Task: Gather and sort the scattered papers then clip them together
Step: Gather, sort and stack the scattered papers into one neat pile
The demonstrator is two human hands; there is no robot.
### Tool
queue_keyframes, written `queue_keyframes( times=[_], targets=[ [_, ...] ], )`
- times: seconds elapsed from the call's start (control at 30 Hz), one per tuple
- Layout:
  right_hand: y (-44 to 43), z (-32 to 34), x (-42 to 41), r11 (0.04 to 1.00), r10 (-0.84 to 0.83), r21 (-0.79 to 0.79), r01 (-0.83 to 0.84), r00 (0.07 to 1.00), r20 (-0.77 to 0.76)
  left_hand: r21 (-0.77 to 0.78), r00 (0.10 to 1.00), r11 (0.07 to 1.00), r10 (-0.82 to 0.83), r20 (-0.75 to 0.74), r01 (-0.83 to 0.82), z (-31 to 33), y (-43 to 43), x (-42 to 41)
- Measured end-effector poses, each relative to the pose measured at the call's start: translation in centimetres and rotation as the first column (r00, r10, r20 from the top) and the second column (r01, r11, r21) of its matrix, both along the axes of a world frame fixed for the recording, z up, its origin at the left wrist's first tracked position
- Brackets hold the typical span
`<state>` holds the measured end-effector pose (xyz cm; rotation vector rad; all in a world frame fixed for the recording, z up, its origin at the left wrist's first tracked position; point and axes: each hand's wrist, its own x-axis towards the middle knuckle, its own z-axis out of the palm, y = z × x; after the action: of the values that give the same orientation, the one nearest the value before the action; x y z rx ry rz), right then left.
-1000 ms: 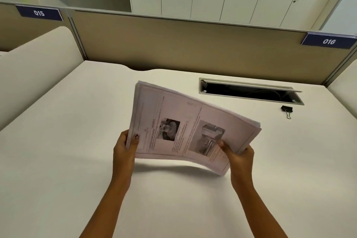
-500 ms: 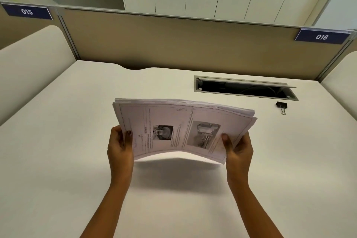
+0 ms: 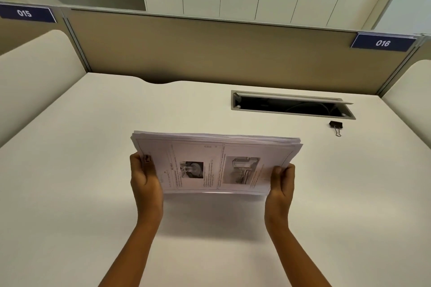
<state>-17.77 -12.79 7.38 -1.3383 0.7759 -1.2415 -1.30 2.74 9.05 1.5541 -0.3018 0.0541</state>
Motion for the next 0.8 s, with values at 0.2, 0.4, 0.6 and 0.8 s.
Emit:
queue_keyframes(
  times=[0.2, 0.4, 0.6, 0.8],
  targets=[
    [0.5, -0.6, -0.3, 1.000, 0.023, 0.006, -0.023, 0.999, -0.046, -0.030, 0.999, 0.999, 0.033, 0.041, -0.032, 0.1, -0.2, -1.0],
    [0.6, -1.6, -0.3, 0.999, 0.000, 0.036, 0.006, 0.987, -0.159, 0.049, 0.999, 0.998, 0.039, 0.012, -0.040, -1.7, 0.1, -0.4],
    [1.0, -2.0, -0.2, 0.999, -0.037, 0.027, 0.042, 0.983, -0.182, 0.008, 0.999, 0.999, 0.038, 0.005, -0.039, -1.6, 0.2, -0.9],
    [0.9, -2.5, -0.5, 0.999, -0.032, 0.009, 0.036, 0.956, -0.293, 0.047, 0.999, 0.998, 0.038, 0.031, -0.039, -2.2, 0.8, -0.2]
  ],
)
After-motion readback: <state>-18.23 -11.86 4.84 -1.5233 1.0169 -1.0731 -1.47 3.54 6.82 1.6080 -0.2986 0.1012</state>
